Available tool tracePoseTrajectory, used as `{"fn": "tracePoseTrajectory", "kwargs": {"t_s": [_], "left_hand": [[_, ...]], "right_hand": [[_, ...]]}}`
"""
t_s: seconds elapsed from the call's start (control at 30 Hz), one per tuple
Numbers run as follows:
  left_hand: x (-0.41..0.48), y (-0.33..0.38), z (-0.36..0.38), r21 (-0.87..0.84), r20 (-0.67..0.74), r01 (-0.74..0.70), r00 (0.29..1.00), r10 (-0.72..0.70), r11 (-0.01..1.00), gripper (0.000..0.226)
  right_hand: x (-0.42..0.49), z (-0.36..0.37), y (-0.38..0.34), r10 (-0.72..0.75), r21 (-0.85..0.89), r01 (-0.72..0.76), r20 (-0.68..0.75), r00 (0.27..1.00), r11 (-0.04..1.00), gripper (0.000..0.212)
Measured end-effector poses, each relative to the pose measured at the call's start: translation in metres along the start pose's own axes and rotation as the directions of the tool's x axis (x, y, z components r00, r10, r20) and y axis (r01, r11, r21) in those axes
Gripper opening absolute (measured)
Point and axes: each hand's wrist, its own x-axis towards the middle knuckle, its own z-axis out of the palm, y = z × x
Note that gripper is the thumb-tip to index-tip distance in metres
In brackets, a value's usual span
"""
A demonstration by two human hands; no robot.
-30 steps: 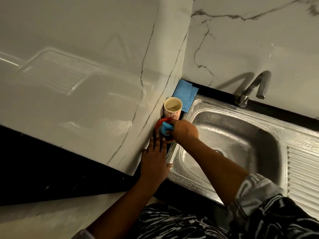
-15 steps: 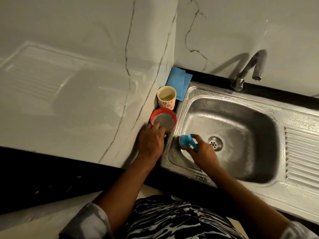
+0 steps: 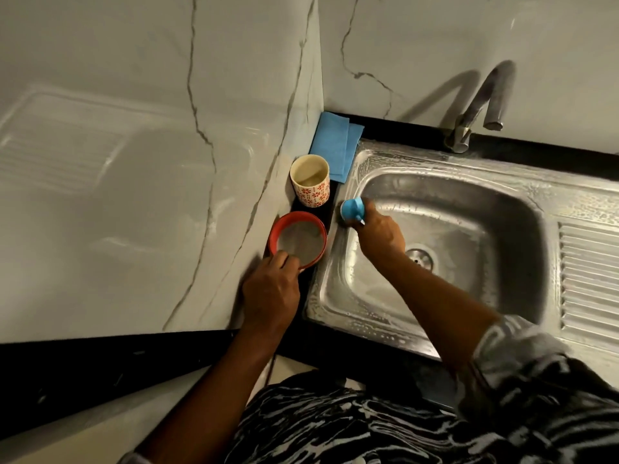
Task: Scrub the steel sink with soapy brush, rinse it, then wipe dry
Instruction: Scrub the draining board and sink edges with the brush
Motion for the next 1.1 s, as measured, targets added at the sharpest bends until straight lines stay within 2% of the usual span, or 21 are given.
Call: {"fn": "tracePoseTrajectory", "kwargs": {"t_s": [0.13,0.2,0.3,0.37,0.43,0.53,0.67,0.73,0.83,0.97,1.03,1.1], "left_hand": [[-0.011,0.001,-0.012,-0.022,-0.012,0.041,0.999,-0.041,0.999,0.016],[-0.016,0.002,-0.016,-0.017,-0.039,0.051,0.998,-0.052,0.999,0.016],[-0.023,0.002,-0.02,-0.003,-0.044,0.044,0.998,-0.044,0.999,0.014],[-0.024,0.001,-0.019,0.008,-0.032,0.031,0.999,-0.03,1.0,0.013],[-0.023,0.001,-0.018,0.009,-0.005,0.028,1.0,-0.028,1.0,0.014],[-0.017,0.003,-0.015,0.011,0.025,0.036,0.999,-0.036,0.999,0.018],[-0.017,0.005,-0.025,-0.001,-0.001,0.066,0.998,-0.066,0.998,0.016],[-0.026,0.005,-0.032,-0.001,-0.016,0.07,0.997,-0.07,0.998,0.014],[-0.035,0.003,-0.038,0.008,-0.002,0.073,0.997,-0.073,0.997,0.013],[-0.037,0.002,-0.036,0.019,0.024,0.054,0.998,-0.054,0.998,0.017],[-0.035,0.003,-0.033,0.024,0.032,0.053,0.998,-0.054,0.998,0.017],[-0.033,0.004,-0.031,0.012,0.035,0.064,0.997,-0.065,0.998,0.018]], "right_hand": [[-0.077,0.009,0.01,-0.111,-0.13,0.152,0.278,0.954,0.98,0.055],[-0.098,0.012,0.008,-0.123,-0.153,0.183,0.335,0.934,0.971,0.053],[-0.066,0.008,0.0,-0.12,-0.217,0.171,0.232,0.965,0.961,0.051],[-0.024,0.0,-0.007,-0.052,-0.163,0.064,0.073,0.996,0.985,0.051],[0.012,-0.013,-0.011,0.003,-0.138,-0.002,0.01,1.0,0.99,0.049],[0.014,-0.02,-0.008,-0.035,-0.155,0.045,0.068,0.997,0.987,0.05],[-0.053,-0.005,0.0,-0.126,-0.245,0.203,0.296,0.947,0.948,0.053],[-0.074,-0.002,-0.002,-0.166,-0.291,0.278,0.357,0.919,0.915,0.055],[-0.054,-0.011,-0.008,-0.194,-0.292,0.27,0.265,0.945,0.917,0.053],[0.013,-0.025,-0.017,-0.086,-0.229,0.089,0.022,0.996,0.969,0.04],[0.021,-0.024,-0.019,-0.053,-0.208,0.054,0.009,0.999,0.977,0.038],[-0.003,-0.019,-0.014,-0.062,-0.16,0.073,0.071,0.996,0.984,0.039]]}}
